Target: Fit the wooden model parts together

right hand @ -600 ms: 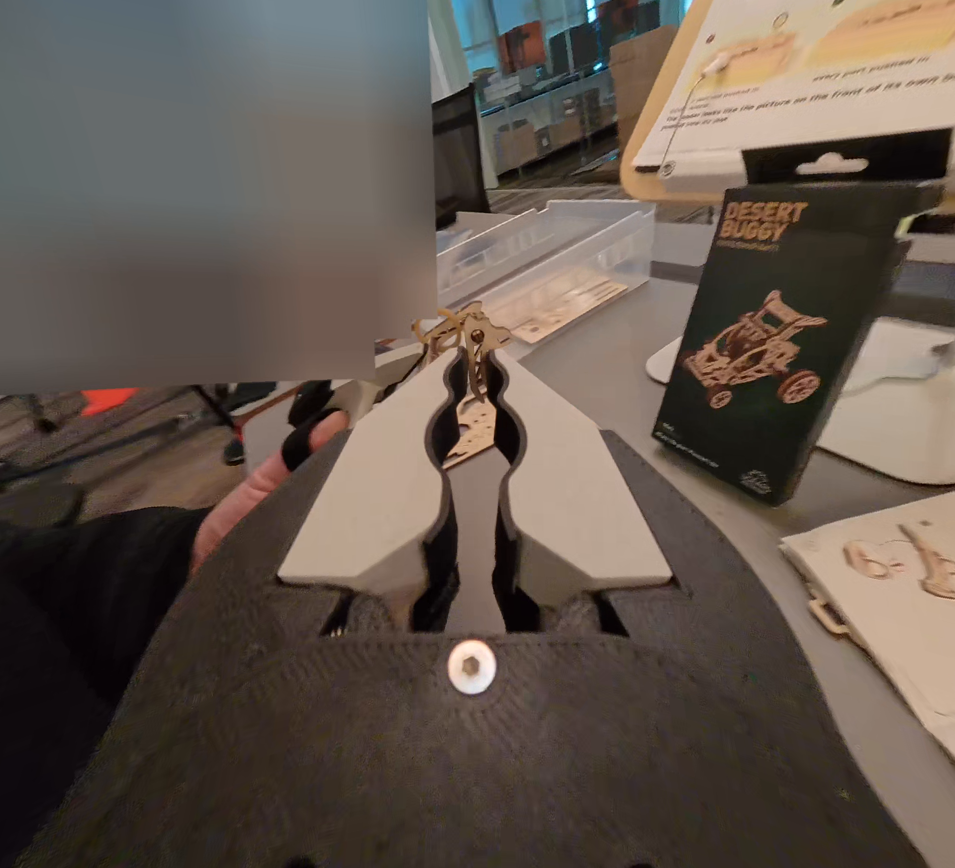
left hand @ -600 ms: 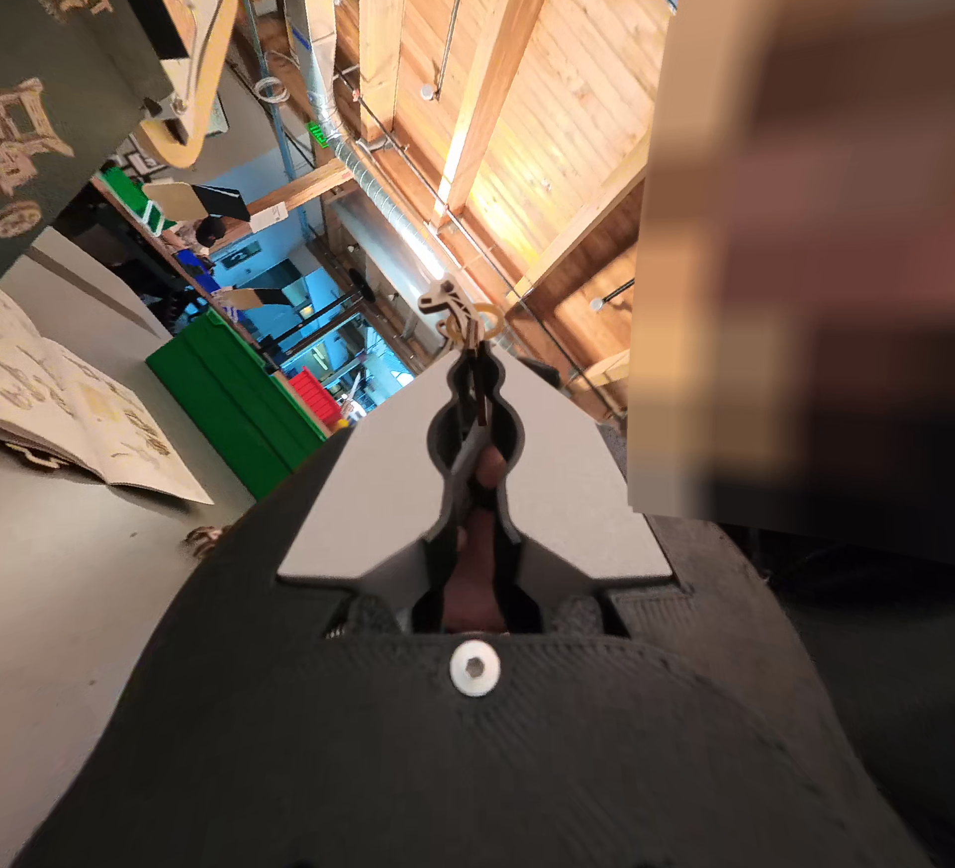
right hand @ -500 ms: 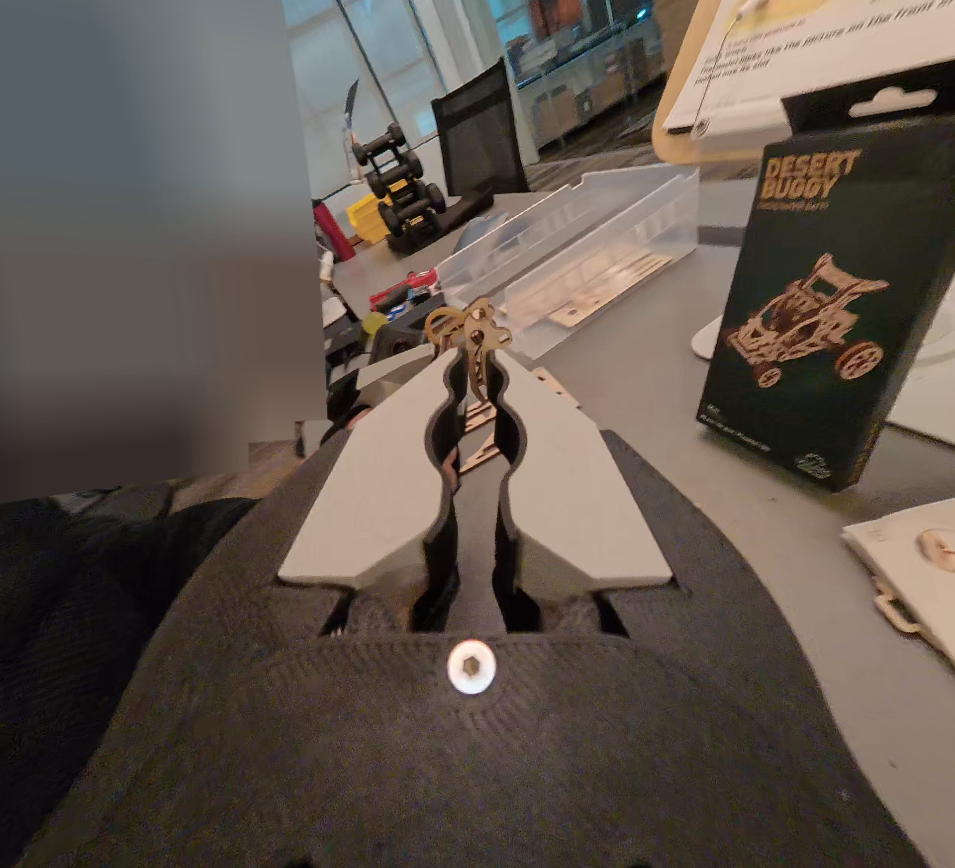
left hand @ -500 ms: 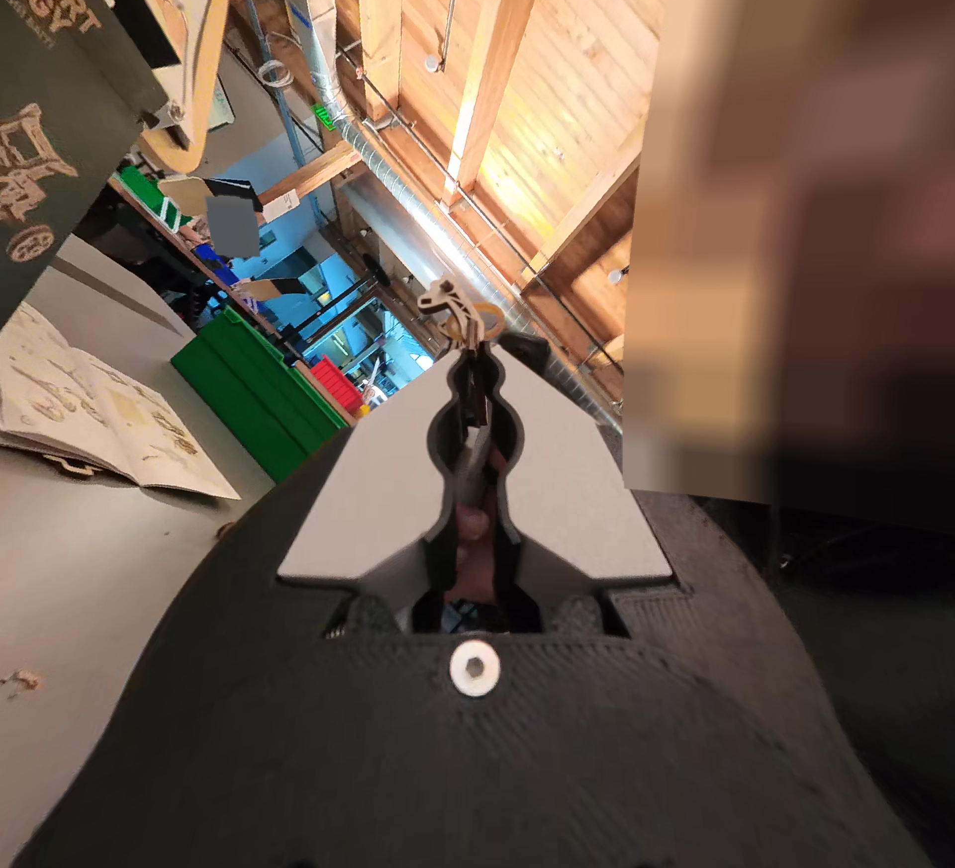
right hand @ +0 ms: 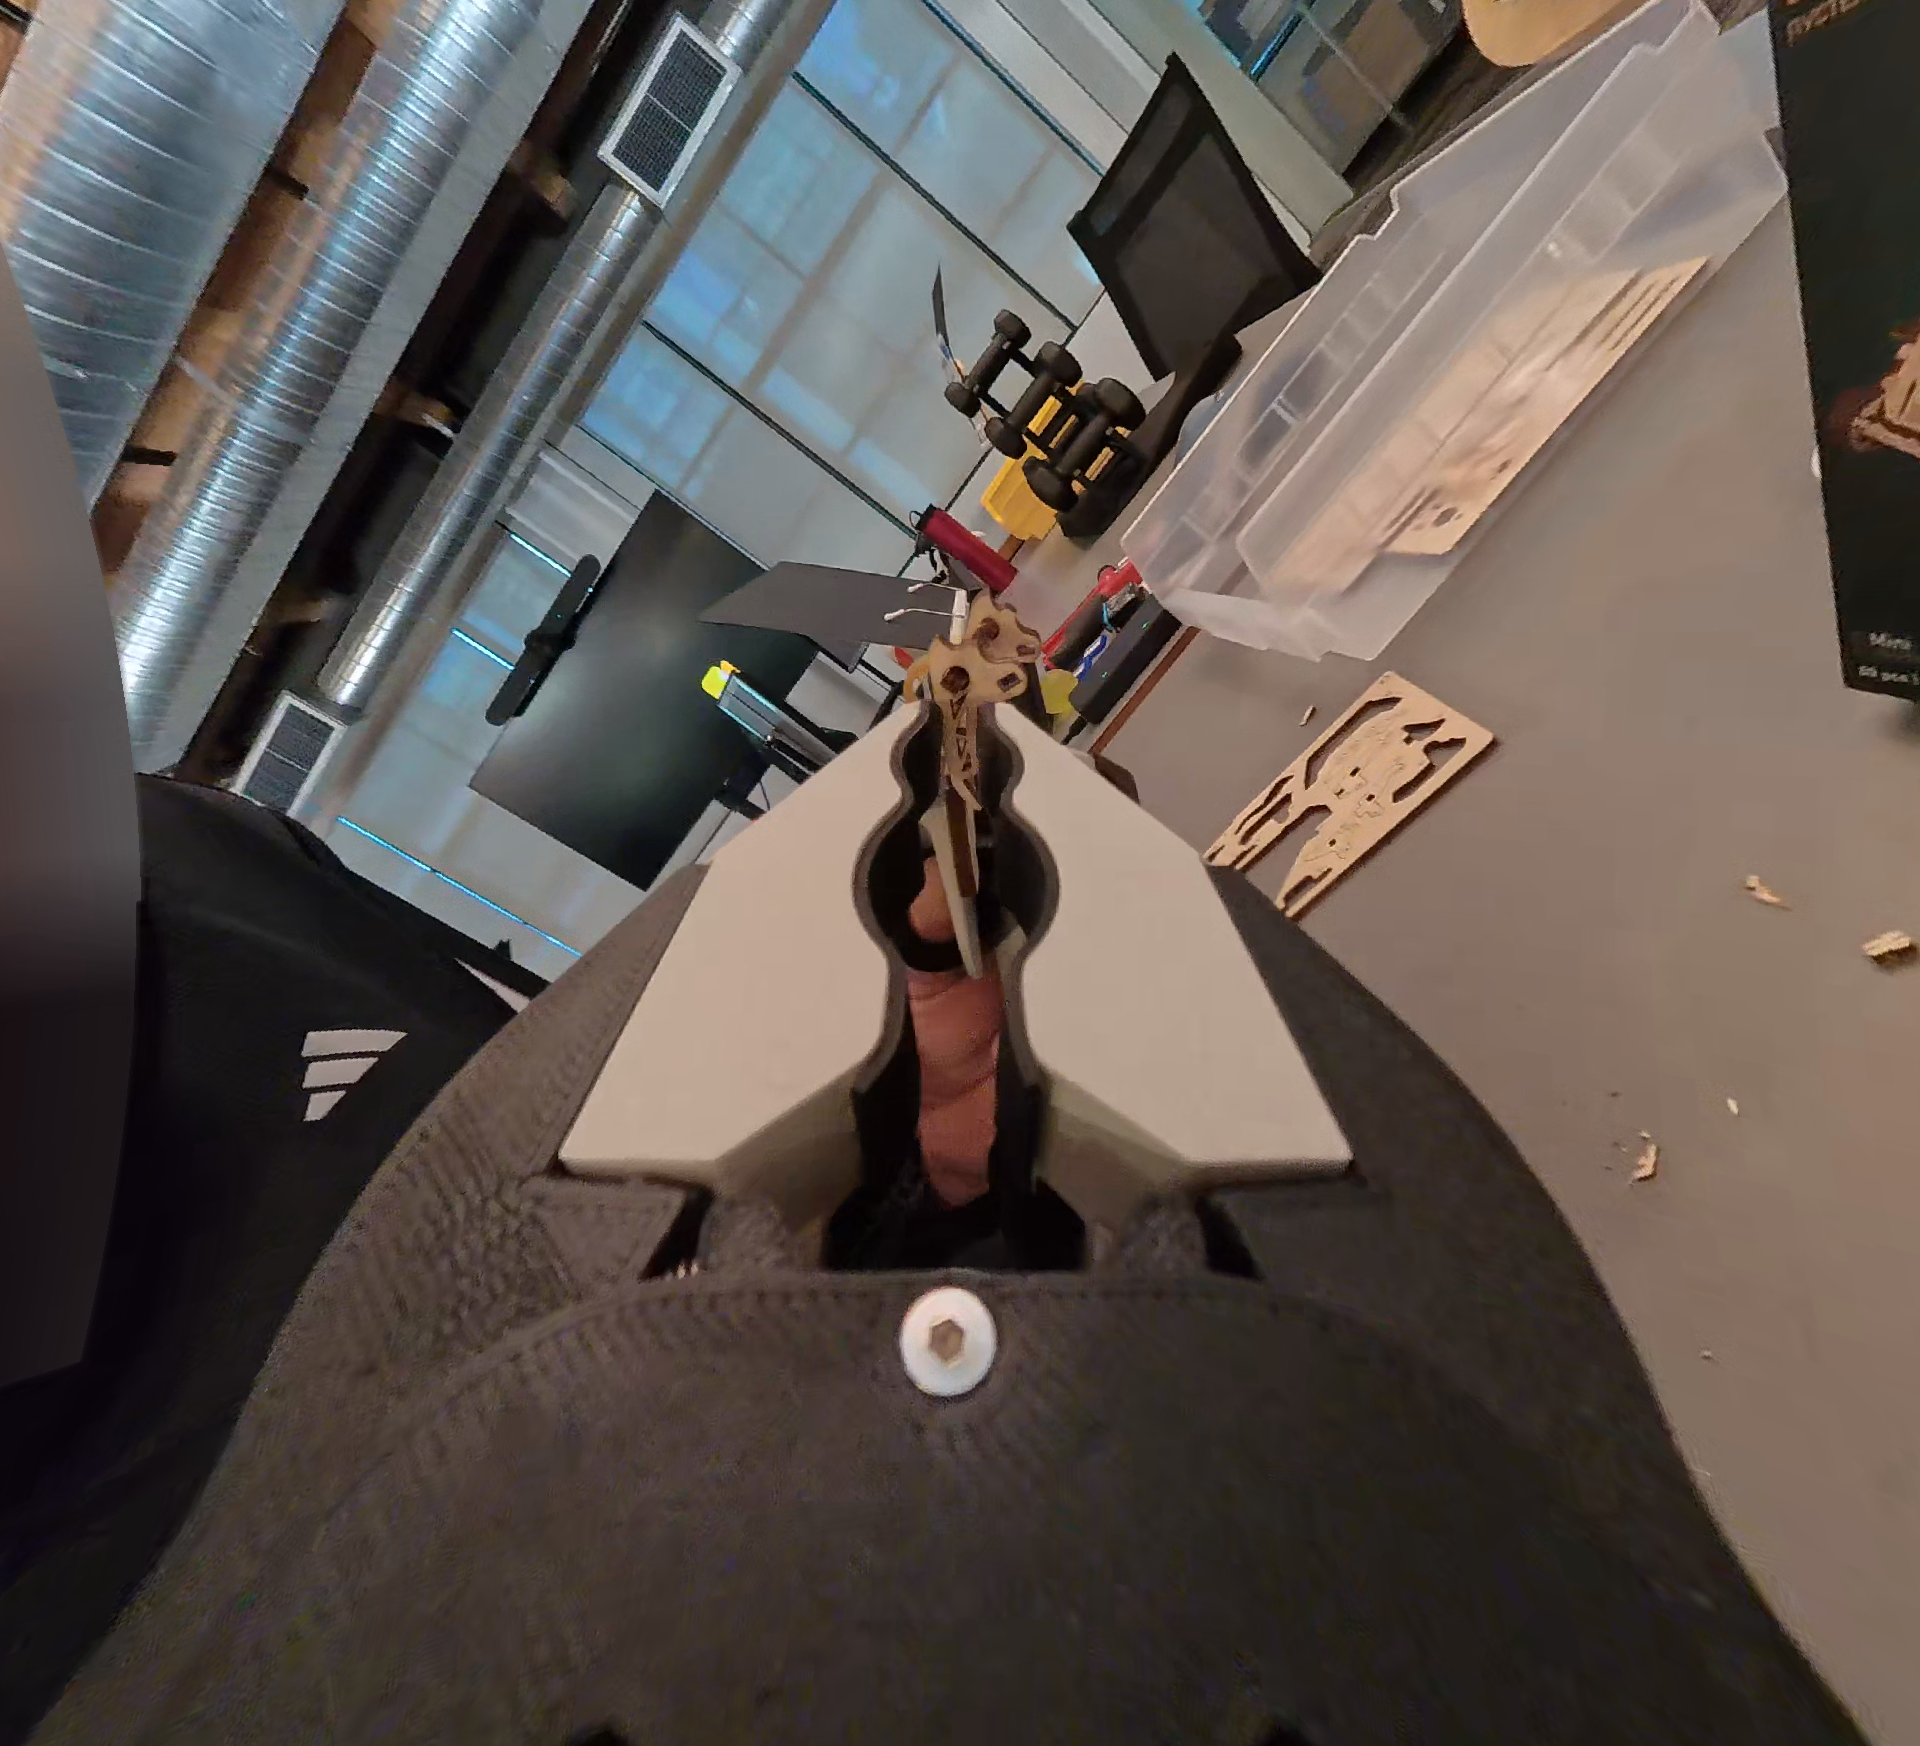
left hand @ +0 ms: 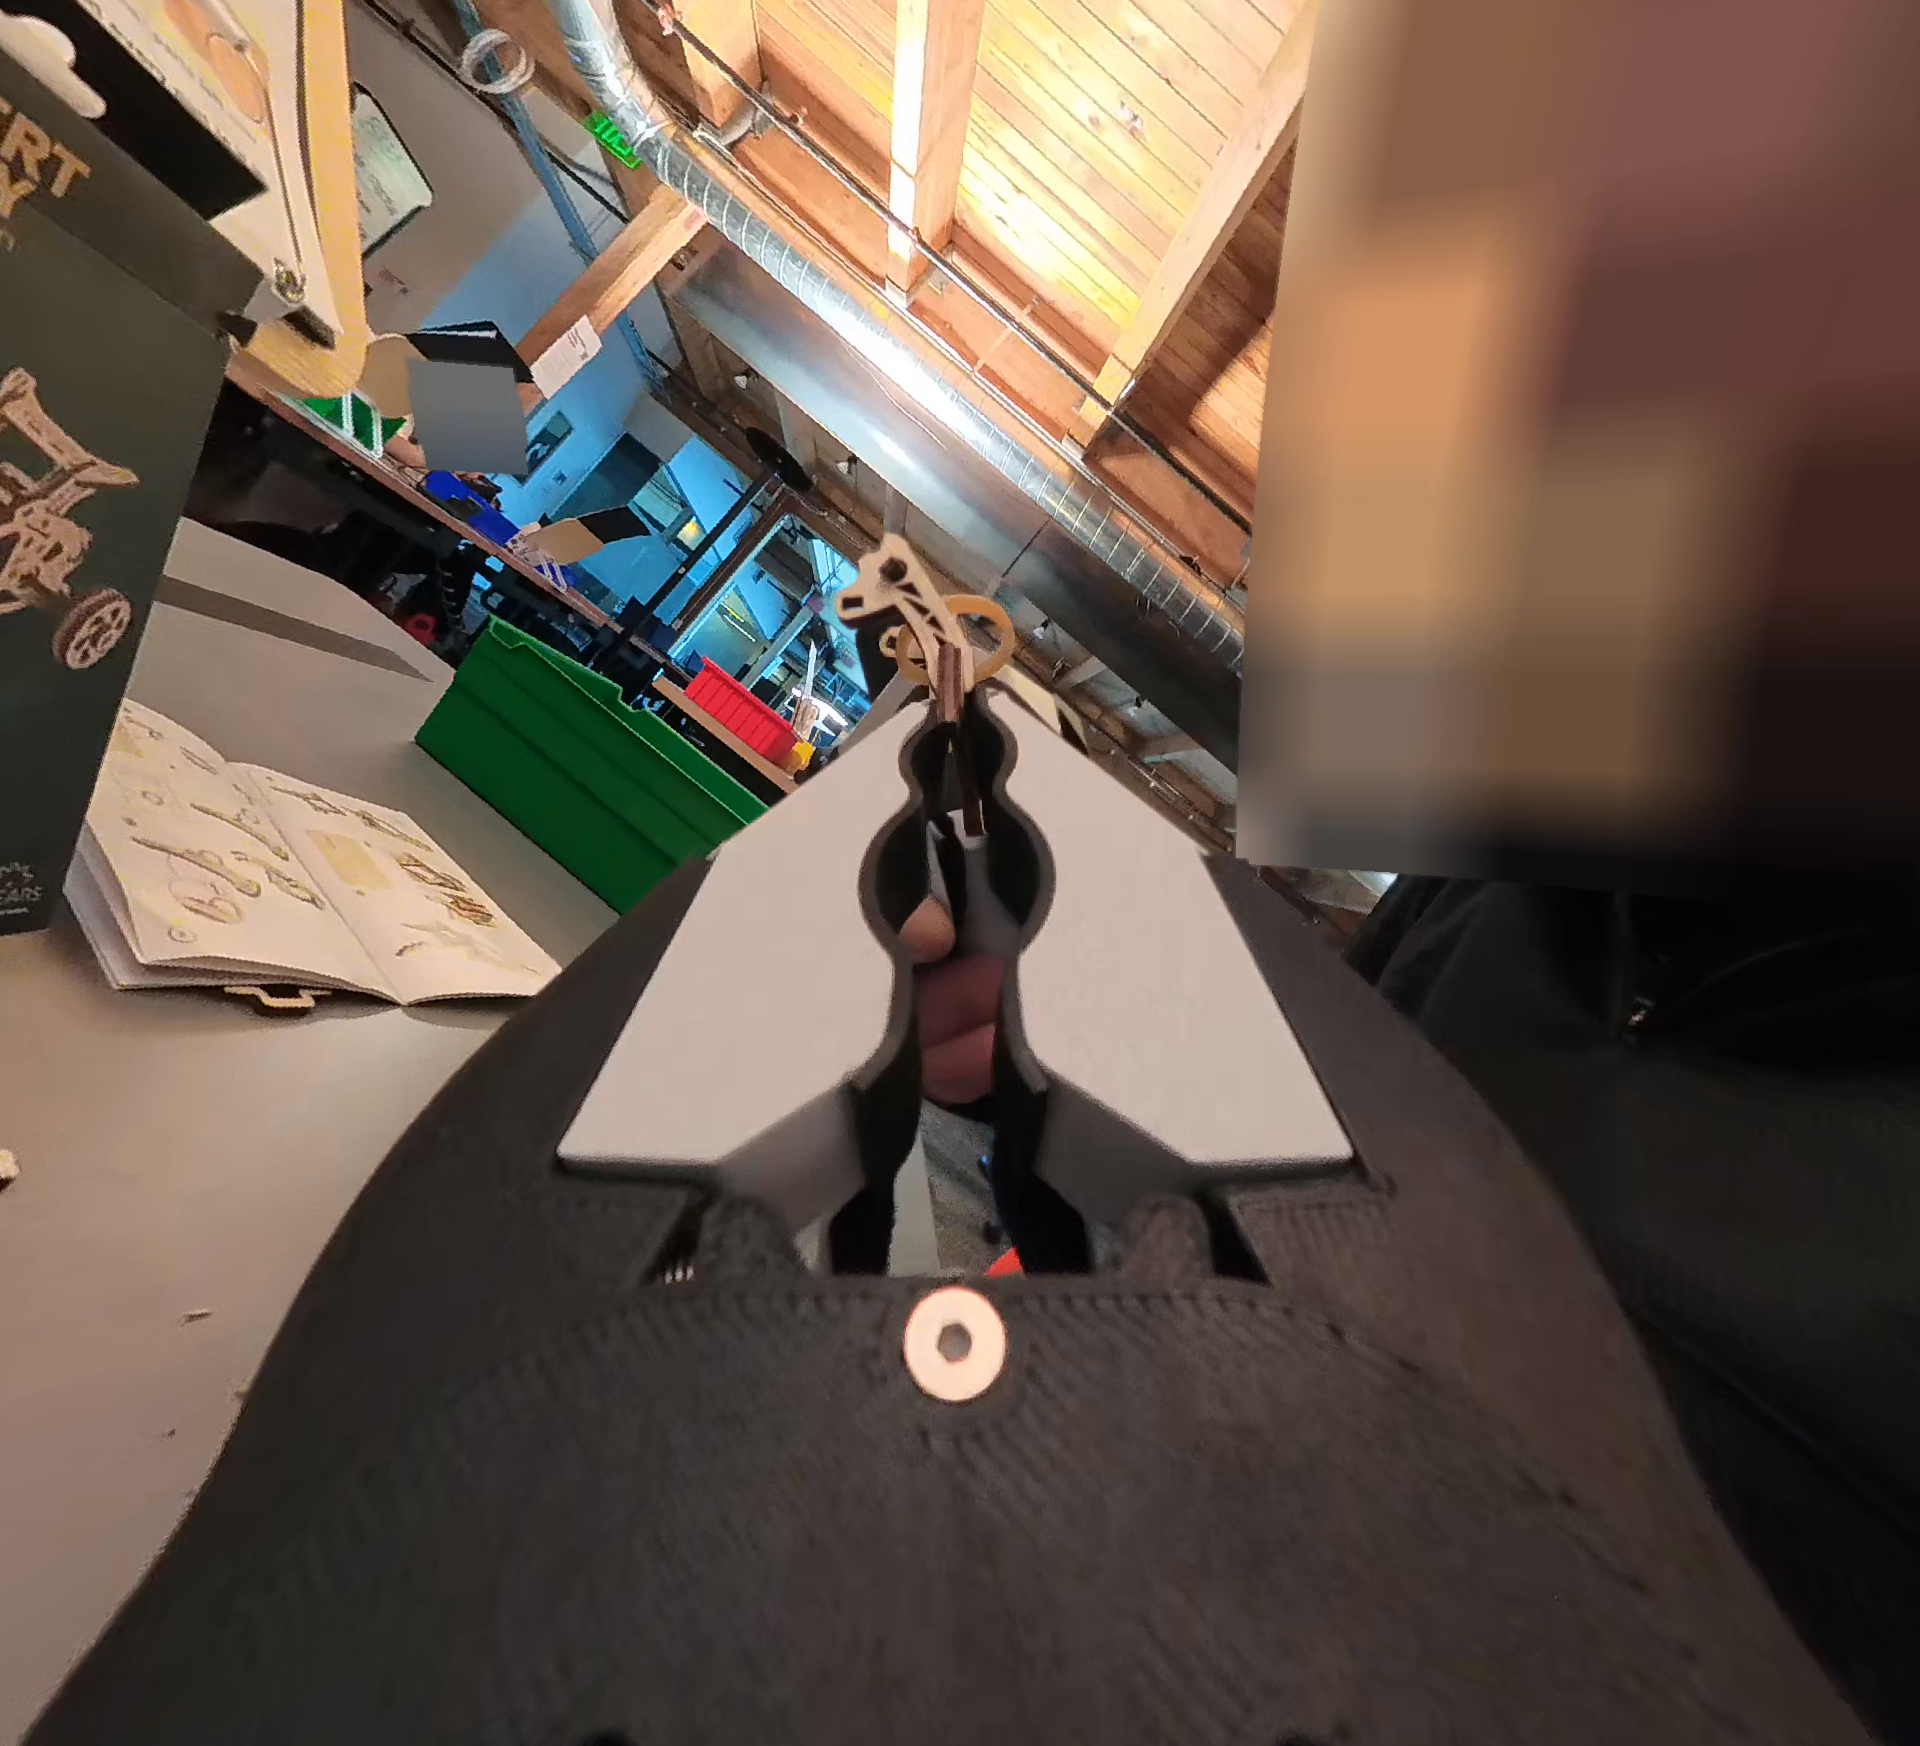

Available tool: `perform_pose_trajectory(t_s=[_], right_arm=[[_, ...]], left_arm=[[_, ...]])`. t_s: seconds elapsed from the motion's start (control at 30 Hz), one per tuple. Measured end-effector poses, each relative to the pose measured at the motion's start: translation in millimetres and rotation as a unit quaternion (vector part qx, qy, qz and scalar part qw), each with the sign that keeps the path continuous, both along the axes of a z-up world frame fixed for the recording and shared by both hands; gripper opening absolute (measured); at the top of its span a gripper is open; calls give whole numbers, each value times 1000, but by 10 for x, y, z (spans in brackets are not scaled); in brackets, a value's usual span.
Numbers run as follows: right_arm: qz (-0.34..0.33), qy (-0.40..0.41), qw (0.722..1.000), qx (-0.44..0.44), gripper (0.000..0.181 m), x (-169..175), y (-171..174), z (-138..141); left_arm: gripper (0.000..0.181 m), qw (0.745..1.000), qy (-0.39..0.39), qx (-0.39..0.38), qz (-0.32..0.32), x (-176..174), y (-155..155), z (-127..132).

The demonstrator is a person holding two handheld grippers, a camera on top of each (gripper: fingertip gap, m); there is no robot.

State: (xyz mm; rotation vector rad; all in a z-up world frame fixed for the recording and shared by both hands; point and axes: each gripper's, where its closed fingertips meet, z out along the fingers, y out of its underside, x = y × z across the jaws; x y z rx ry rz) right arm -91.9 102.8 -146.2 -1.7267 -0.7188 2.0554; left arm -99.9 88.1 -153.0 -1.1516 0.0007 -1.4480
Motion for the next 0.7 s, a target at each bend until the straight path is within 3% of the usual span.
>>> perform_pose_trajectory(t_s=[0.7], right_arm=[[-3,43,993,-114,3,-52,12,28]], left_arm=[[2,999,30,33,-18,-48,-31,-17]])
